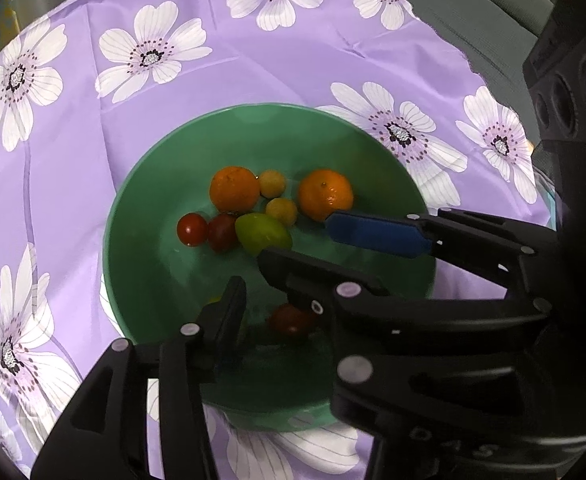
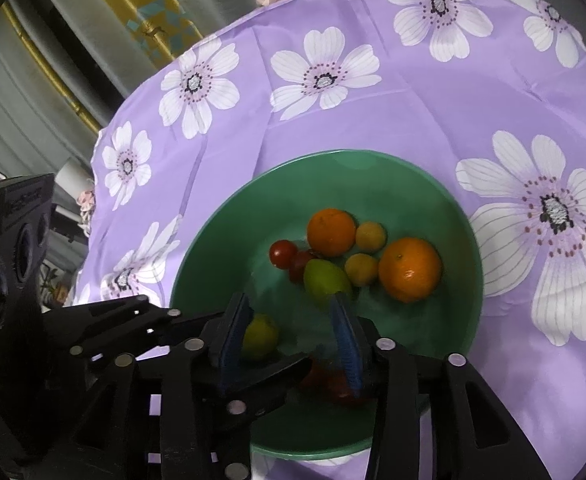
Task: Organize fruits
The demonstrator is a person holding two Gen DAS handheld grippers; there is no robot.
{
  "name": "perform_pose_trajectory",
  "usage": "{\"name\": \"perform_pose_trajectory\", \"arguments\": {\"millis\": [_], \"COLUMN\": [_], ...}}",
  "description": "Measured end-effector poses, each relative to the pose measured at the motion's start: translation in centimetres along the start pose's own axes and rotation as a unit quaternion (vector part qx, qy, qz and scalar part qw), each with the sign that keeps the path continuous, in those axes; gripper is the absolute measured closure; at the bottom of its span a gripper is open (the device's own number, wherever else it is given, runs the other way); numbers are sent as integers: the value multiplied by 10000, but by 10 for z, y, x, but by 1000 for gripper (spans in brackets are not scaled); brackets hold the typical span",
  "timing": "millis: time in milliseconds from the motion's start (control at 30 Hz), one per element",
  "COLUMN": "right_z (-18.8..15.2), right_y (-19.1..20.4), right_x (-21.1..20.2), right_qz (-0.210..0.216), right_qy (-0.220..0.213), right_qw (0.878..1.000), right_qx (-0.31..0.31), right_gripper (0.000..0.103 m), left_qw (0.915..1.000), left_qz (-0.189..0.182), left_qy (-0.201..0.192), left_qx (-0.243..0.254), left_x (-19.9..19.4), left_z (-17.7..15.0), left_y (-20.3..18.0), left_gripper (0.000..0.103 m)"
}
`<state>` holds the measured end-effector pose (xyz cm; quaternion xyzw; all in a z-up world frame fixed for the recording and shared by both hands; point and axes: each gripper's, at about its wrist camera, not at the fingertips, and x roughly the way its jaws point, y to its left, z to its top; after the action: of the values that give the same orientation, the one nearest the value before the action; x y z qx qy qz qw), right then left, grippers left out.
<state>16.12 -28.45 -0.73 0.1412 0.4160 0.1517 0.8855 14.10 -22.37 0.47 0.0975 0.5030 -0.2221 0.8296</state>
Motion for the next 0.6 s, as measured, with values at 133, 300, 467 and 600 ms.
{"name": "perform_pose_trajectory", "arguments": {"millis": [133, 300, 467, 600], "right_z": [0, 0, -3, -5], "right_y": [2, 11, 20, 24], "right_x": [-9, -27, -44, -59], "right_qz": [-121, -498, -1143, -1601], "right_qy": [-97, -335, -605, -804], "right_qw": [9999, 9978, 9897, 9802], "right_qx": [-46, -291, -613, -842], "right_gripper": [52, 42, 27, 19], "left_qw": [9999, 9992, 9973, 9950], "left_qz": [46, 172, 581, 699], "left_qy": [-146, -341, -450, -663], "left_qx": [20, 66, -62, -247], "left_x": [-11, -30, -45, -61], "left_z": [-2, -8, -18, -28], "left_y": [-2, -4, 0, 7], "left_gripper": [48, 38, 33, 28]}}
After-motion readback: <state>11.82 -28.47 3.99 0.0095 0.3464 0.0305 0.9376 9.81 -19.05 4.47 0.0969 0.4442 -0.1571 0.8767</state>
